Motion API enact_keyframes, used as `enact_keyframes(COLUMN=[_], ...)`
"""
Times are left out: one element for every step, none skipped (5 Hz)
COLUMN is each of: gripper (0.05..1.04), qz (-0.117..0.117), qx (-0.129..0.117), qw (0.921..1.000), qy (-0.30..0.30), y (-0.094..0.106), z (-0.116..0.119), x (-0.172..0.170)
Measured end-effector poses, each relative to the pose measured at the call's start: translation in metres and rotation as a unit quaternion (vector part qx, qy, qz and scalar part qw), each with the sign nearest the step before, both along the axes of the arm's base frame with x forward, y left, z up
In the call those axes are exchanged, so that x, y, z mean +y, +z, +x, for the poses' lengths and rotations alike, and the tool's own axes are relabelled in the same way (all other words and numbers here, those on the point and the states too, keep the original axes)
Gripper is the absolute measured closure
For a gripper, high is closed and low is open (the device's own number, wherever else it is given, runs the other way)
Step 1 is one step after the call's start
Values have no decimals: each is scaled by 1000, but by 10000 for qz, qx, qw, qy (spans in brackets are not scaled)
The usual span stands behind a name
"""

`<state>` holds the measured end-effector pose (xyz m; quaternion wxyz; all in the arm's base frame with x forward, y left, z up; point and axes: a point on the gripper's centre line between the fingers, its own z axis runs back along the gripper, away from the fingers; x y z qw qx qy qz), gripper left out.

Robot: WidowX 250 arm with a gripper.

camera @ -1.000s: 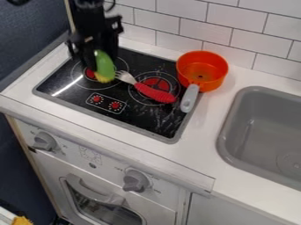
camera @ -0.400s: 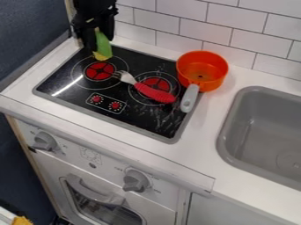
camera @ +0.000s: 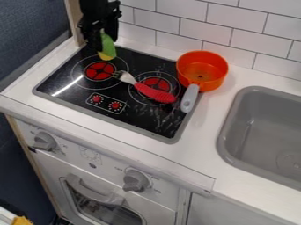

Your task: Move the corn on the top of left side burner

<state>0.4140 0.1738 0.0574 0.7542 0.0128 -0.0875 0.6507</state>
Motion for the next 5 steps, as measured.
enact_keyframes(gripper=[378,110,81,82,82], qz=[28,14,-35,-126,-319], qx=[19,87,98,106,64], qw=[10000,9999,9999,9999,9994], qy=[76,77,46,-46,-146], y=[2,2,5,10,13], z=[0,0,0,2,2], x=[2,1,0,-2,-9])
